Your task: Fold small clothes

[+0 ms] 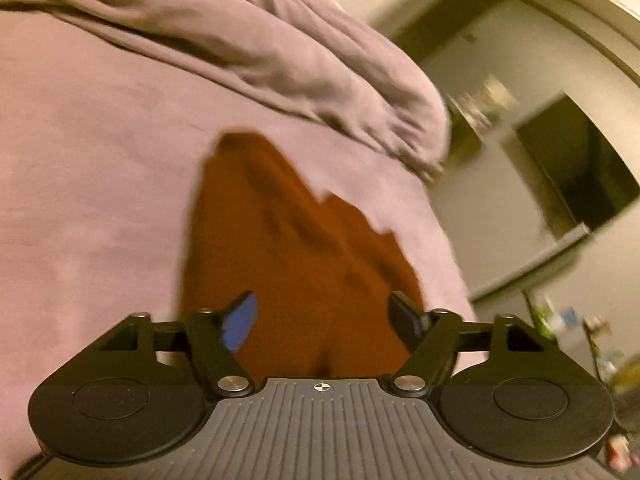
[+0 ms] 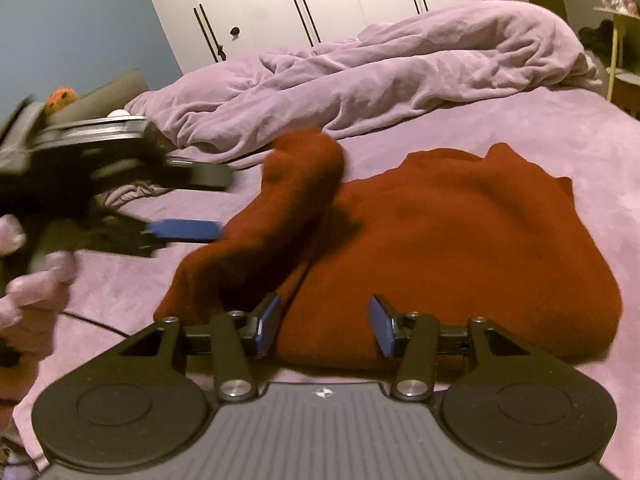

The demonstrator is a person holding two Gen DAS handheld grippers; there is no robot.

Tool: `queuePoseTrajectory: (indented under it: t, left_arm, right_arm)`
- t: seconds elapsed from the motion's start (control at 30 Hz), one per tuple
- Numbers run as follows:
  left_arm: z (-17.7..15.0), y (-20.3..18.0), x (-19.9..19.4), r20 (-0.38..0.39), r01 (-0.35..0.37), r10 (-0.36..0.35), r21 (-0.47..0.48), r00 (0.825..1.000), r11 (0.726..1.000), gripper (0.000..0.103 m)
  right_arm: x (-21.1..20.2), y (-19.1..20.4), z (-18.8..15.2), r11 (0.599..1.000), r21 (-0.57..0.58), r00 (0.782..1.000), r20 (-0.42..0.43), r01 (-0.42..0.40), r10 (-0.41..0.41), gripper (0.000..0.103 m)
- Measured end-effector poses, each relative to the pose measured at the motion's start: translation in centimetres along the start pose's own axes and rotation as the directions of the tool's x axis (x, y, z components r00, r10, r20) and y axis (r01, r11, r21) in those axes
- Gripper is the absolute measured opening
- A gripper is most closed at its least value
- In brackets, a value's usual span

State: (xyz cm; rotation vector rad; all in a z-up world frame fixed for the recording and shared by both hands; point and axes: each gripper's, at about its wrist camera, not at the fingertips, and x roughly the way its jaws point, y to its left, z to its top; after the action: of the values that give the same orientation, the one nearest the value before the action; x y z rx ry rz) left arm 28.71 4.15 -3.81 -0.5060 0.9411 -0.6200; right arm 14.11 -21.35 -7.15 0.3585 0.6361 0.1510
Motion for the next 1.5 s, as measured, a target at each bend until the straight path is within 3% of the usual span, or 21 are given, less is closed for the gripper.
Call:
queuePoseTrajectory:
  t: [0.1, 0.17, 0.3, 0.43, 0.57, 0.6, 0.67, 0.83, 0.93, 1.03, 1.13, 1.27, 1.37, 1.5]
  left_arm:
    - [-0.7, 2.1, 0.0, -0.017, -0.154, 0.154, 0.007, 0.988, 0.988, 0.079]
    - [-1.4, 2.9, 1.3, -0.062, -0.201, 0.201, 0.006, 0.978, 0.980, 0.079]
    - [-2.8, 2.5, 2.9, -0.097, -0.201, 0.203, 0.031, 0.974, 0.979, 0.080]
    - [-3.1, 2.0, 3.5, -0.075, -0.206, 0.211, 0.075, 0.975, 0.976, 0.080]
    - [-3.4, 2.4, 3.4, -0.077, -0.200, 0.202, 0.041, 0.976, 0.979, 0.084]
    - [-3.4, 2.6, 3.4, -0.078, -0.202, 0.204, 0.037, 0.976, 0.979, 0.085]
    - [-3.4, 2.8, 3.2, -0.077, -0.202, 0.204, 0.034, 0.976, 0.979, 0.086]
    - [-3.4, 2.6, 3.5, -0.072, -0.220, 0.222, 0.042, 0.972, 0.975, 0.088]
    - [-3.4, 2.5, 3.5, -0.069, -0.229, 0.231, 0.044, 0.970, 0.972, 0.090]
    - [-3.4, 2.5, 3.2, -0.068, -0.245, 0.247, 0.037, 0.967, 0.969, 0.092]
    - [-3.2, 2.1, 2.0, -0.061, -0.227, 0.228, 0.019, 0.972, 0.974, 0.092]
    - [-3.1, 0.6, -0.7, -0.004, -0.188, 0.188, 0.029, 0.982, 0.982, 0.094]
    - [-2.9, -0.6, -1.5, 0.024, -0.192, 0.191, 0.065, 0.981, 0.979, 0.094]
    - [-3.4, -1.9, 1.1, -0.029, -0.202, 0.205, 0.102, 0.978, 0.974, 0.094]
  right_arm:
    - [0.9, -0.3, 1.1, 0.995, 0.077, 0.998, -0.005, -0.068, 0.069, 0.051]
    - [2.4, -0.8, 1.8, 0.977, 0.154, 0.988, -0.024, -0.145, 0.150, 0.056]
    - [6.3, -1.6, 3.1, 0.937, 0.278, 0.967, -0.077, -0.213, 0.242, 0.056]
    - [9.8, -2.3, 3.8, 0.909, 0.362, 0.956, -0.128, -0.204, 0.266, 0.057]
    - [11.2, -2.2, 4.4, 0.906, 0.364, 0.954, -0.121, -0.214, 0.274, 0.055]
    - [11.4, -2.1, 4.5, 0.910, 0.354, 0.955, -0.118, -0.214, 0.271, 0.047]
    - [11.9, -2.2, 4.4, 0.911, 0.353, 0.955, -0.122, -0.212, 0.269, 0.041]
    - [12.5, -2.4, 4.4, 0.898, 0.372, 0.948, -0.118, -0.235, 0.296, 0.043]
    - [12.6, -1.6, 4.7, 0.917, 0.334, 0.954, -0.125, -0.217, 0.271, 0.040]
    - [12.1, -0.7, 5.1, 0.947, 0.264, 0.967, -0.124, -0.184, 0.222, 0.012]
    - [10.8, 0.9, 5.9, 0.982, 0.127, 0.982, -0.113, -0.137, 0.151, 0.011]
    - [7.6, 1.8, 7.9, 0.996, -0.039, 0.997, -0.035, -0.075, 0.073, 0.011]
    - [5.0, 1.0, 9.3, 0.988, -0.155, 0.999, 0.027, 0.022, -0.018, 0.011]
    - [3.7, -1.1, 9.7, 0.949, -0.264, 0.985, 0.057, 0.173, -0.164, 0.011]
